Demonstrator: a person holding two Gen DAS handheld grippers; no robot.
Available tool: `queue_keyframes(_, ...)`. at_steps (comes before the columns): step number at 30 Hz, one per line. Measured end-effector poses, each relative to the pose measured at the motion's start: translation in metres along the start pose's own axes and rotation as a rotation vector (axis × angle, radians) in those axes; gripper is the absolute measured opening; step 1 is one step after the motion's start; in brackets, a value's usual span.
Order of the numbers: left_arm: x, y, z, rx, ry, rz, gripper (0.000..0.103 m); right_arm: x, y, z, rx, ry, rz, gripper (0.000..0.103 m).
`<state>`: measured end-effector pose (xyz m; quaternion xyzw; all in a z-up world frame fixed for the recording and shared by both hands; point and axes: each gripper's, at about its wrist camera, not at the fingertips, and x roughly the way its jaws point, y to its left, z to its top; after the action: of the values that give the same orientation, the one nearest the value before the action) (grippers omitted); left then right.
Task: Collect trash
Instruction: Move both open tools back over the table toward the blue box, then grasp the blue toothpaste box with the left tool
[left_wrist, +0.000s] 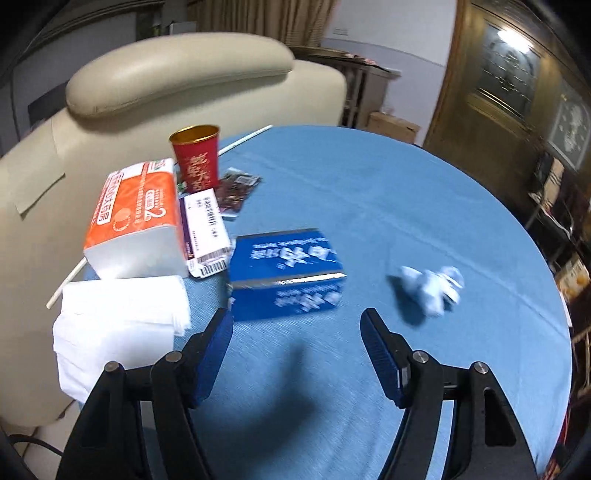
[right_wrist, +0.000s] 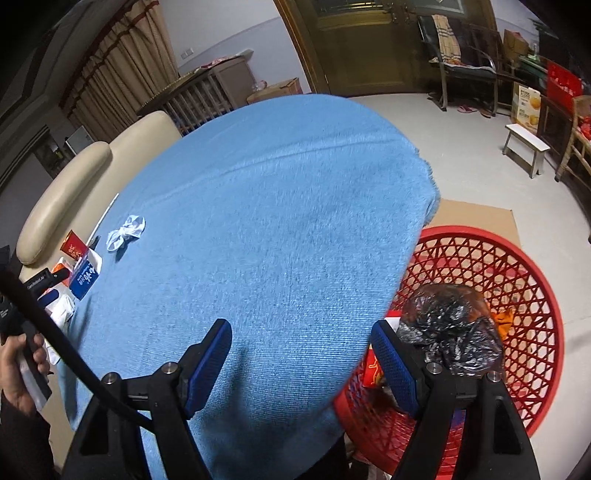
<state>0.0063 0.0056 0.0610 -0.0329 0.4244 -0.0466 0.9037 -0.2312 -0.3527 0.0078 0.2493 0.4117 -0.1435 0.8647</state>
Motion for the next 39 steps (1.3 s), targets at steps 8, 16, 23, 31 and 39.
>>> queue_keyframes(8,0.037,0.008,0.014,0.024,-0.003,0.101,0.072,0.000,-0.007,0.003,0.009,-0.002,-0.013,0.081)
queue_keyframes(16,0.034,-0.011,0.003,0.066,0.061,-0.099,0.072,-0.001,-0.015,0.004,0.020,0.002,-0.021,0.081)
queue_keyframes(23,-0.020,-0.044,-0.014,0.242,-0.045,-0.235,0.072,0.004,-0.009,0.004,0.006,0.011,-0.013,0.081)
queue_keyframes(31,0.015,-0.010,0.014,0.105,-0.027,-0.157,0.077,0.004,-0.005,0.005,0.001,0.007,-0.006,0.081)
queue_keyframes(39,0.053,-0.017,0.014,0.161,0.018,-0.103,0.082,0.003,0.001,0.012,-0.018,-0.003,-0.012,0.081)
